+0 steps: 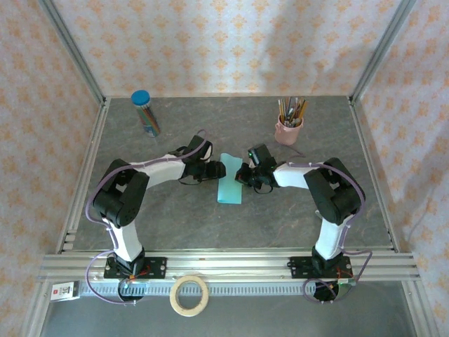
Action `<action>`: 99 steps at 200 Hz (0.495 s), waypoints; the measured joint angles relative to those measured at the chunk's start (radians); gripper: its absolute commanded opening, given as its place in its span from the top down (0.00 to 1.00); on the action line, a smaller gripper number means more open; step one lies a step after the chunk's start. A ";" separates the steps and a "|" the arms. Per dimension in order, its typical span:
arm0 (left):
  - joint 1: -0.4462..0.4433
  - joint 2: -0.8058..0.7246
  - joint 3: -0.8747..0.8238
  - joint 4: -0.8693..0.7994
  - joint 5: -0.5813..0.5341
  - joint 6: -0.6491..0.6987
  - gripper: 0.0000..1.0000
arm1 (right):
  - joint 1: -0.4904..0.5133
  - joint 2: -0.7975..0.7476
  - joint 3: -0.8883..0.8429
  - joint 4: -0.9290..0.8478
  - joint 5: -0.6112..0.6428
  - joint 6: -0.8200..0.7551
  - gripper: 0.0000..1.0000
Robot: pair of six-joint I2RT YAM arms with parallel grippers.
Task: Fold a paper plane with a square sheet of paper (pick it up from the middle)
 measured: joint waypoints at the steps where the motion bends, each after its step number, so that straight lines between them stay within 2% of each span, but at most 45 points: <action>1: 0.000 0.000 0.000 0.000 0.001 0.000 0.44 | 0.000 0.000 0.000 0.000 0.000 0.002 0.94; 26: 0.000 0.010 -0.012 0.011 0.026 -0.007 0.44 | 0.000 0.000 -0.005 0.008 -0.001 0.012 0.93; 77: -0.003 0.022 -0.013 0.014 0.027 -0.007 0.54 | -0.001 -0.002 -0.011 0.018 -0.001 0.021 0.93; 99: -0.016 0.041 0.015 -0.011 -0.005 -0.002 0.55 | -0.006 -0.009 -0.021 0.025 -0.008 0.024 0.92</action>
